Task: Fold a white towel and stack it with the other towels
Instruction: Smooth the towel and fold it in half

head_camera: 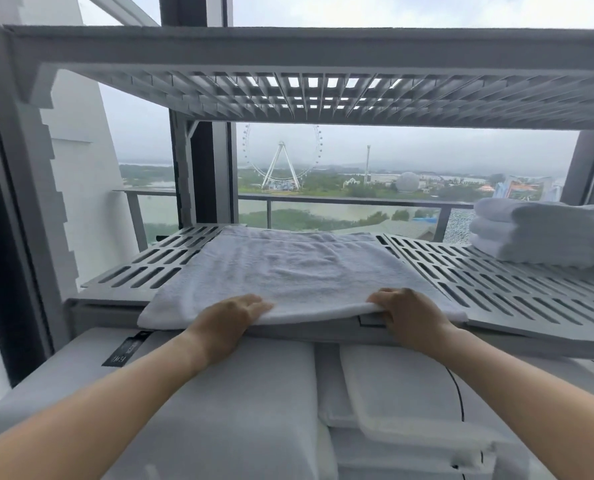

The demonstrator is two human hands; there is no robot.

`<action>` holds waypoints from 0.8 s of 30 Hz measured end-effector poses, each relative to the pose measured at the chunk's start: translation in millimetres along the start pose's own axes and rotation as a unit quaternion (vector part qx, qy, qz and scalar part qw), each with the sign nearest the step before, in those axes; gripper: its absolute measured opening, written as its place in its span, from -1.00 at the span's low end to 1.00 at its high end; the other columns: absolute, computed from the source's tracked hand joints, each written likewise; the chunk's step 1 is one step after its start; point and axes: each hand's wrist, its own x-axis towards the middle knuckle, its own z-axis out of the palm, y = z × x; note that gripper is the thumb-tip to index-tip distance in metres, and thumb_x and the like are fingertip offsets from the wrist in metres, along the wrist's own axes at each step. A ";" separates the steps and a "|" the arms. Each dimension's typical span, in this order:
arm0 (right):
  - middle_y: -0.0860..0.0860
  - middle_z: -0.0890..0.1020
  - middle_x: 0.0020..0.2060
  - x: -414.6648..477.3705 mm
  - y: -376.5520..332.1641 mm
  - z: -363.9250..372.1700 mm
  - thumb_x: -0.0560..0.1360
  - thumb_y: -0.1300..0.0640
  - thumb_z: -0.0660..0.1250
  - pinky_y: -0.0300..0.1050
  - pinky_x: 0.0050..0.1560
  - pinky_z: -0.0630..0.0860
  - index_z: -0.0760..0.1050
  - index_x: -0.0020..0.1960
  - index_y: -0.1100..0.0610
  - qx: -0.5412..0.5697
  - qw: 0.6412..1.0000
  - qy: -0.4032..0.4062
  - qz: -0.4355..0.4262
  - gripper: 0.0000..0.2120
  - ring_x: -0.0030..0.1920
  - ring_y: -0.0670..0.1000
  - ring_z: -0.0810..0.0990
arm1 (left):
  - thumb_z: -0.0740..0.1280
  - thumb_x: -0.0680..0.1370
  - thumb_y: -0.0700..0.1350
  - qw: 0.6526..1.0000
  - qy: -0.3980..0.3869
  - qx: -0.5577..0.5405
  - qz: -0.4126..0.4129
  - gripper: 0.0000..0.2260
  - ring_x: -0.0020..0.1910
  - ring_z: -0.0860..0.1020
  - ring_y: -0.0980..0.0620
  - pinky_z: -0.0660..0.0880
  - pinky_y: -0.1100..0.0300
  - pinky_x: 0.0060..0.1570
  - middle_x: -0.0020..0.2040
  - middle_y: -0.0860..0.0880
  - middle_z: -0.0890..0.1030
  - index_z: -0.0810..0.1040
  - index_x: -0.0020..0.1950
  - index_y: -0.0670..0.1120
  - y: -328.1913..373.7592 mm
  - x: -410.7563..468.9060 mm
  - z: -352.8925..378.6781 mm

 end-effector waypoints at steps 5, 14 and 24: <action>-0.01 0.60 -0.17 1.0 -2.6 -12.7 0.39 0.28 0.18 -0.14 -0.26 0.28 0.30 -0.24 0.00 -0.066 0.995 0.060 0.036 -0.82 -0.09 0.12 0.58 | 0.13 0.42 -0.36 0.996 0.072 0.061 -0.003 -0.49 0.00 0.58 0.00 0.49 0.12 -0.13 0.08 0.12 0.58 0.41 0.21 0.15 -0.3 -2.5 -15.4; 0.03 0.58 -0.24 46.9 14.3 -27.0 0.36 0.32 0.19 -0.15 -0.28 0.26 0.44 -0.22 0.09 -0.090 0.984 0.133 0.075 -0.85 -0.18 0.14 0.57 | 0.13 0.39 -0.37 0.983 0.150 0.088 -0.057 -0.58 -0.12 0.59 -0.09 0.42 0.12 -0.25 -0.10 0.01 0.63 0.49 0.07 0.06 -17.4 37.7 -37.9; 0.12 0.62 -0.18 145.6 52.6 4.5 0.37 0.30 0.18 -0.12 -0.24 0.33 0.48 -0.16 0.11 -0.110 0.983 0.132 0.065 -0.84 -0.11 0.19 0.60 | 0.12 0.43 -0.36 0.977 0.152 0.122 -0.089 -0.64 -0.07 0.57 -0.14 0.40 0.12 -0.22 -0.05 -0.06 0.61 0.54 0.04 -0.01 -65.2 117.4 -29.1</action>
